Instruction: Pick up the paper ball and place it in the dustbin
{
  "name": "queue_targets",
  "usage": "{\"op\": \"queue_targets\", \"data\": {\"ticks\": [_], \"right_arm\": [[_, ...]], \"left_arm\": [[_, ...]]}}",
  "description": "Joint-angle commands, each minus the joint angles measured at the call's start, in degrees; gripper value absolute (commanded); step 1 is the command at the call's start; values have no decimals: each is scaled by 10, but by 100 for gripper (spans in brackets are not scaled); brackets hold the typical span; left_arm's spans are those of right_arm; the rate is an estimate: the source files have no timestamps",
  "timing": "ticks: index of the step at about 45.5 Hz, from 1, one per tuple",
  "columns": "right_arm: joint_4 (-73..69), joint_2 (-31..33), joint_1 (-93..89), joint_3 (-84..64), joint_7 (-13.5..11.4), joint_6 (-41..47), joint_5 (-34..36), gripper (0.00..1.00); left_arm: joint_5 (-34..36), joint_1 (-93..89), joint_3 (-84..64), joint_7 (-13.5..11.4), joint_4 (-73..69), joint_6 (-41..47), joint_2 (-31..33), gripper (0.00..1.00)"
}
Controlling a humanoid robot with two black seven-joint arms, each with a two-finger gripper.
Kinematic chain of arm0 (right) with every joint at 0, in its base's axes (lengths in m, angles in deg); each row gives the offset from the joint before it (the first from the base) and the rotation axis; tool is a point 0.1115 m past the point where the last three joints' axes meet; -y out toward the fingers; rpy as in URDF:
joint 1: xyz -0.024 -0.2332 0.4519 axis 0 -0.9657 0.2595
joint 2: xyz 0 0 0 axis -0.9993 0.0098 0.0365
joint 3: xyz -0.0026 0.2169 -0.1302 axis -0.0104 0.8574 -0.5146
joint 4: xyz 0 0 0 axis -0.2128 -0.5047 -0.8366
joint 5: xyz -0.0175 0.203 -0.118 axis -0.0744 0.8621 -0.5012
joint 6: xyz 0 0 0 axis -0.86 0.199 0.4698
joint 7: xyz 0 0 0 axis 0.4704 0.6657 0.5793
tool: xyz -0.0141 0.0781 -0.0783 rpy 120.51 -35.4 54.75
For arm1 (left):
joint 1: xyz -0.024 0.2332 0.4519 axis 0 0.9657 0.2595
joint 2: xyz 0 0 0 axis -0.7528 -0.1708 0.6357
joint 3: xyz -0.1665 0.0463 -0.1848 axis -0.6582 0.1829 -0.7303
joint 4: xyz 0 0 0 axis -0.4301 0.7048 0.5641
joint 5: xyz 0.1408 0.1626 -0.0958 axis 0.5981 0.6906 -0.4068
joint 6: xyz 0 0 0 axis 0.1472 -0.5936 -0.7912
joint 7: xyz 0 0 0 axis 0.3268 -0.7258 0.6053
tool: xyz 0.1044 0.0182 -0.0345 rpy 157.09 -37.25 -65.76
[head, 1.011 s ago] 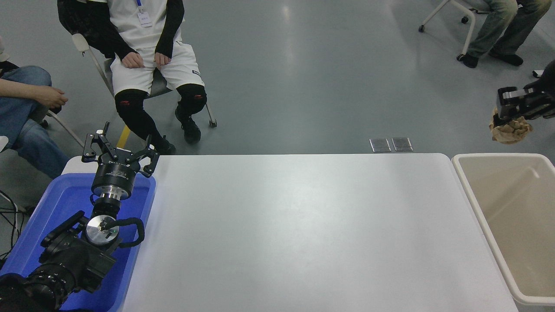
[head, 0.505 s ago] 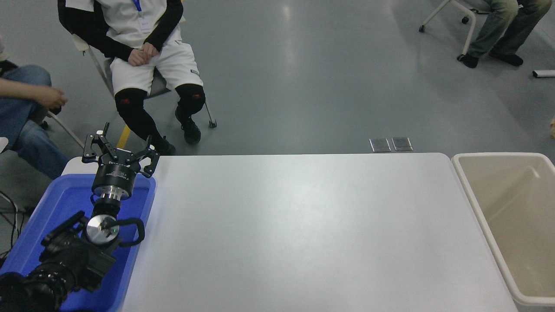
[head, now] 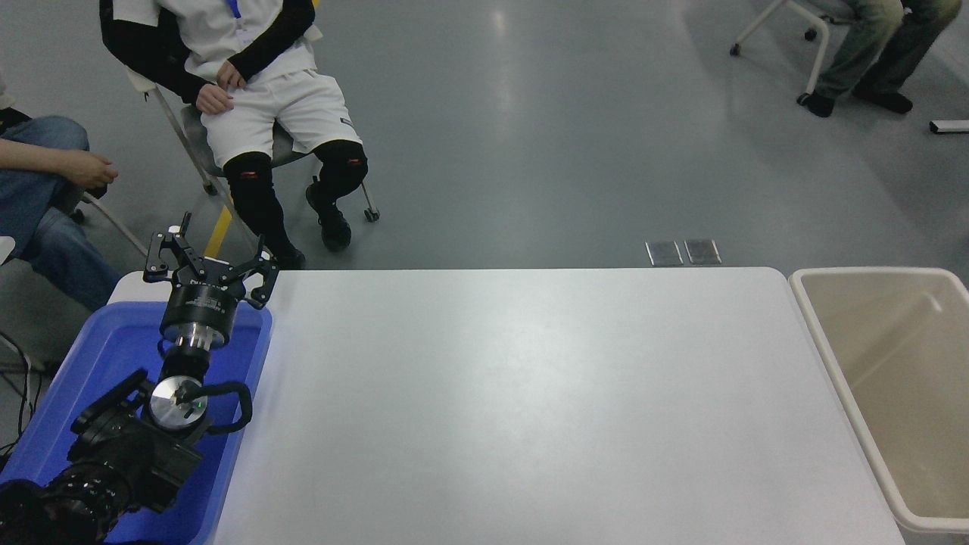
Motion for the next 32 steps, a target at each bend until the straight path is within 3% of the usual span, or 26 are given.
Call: {"op": "queue_targets", "data": {"ticks": [1, 7, 23, 32], "right_arm": [[59, 0, -140, 102, 1, 0, 76, 0], [61, -16, -203, 138, 2, -36, 95, 0], [68, -107, -339, 223, 3, -350, 133, 0], [68, -144, -370, 254, 4, -464, 133, 0]], "left_arm": [[0, 0, 0, 0, 0, 0, 0, 99], [0, 0, 0, 0, 0, 0, 0, 99], [0, 0, 0, 0, 0, 0, 0, 99], [-1, 0, 0, 0, 0, 1, 0, 99]]}}
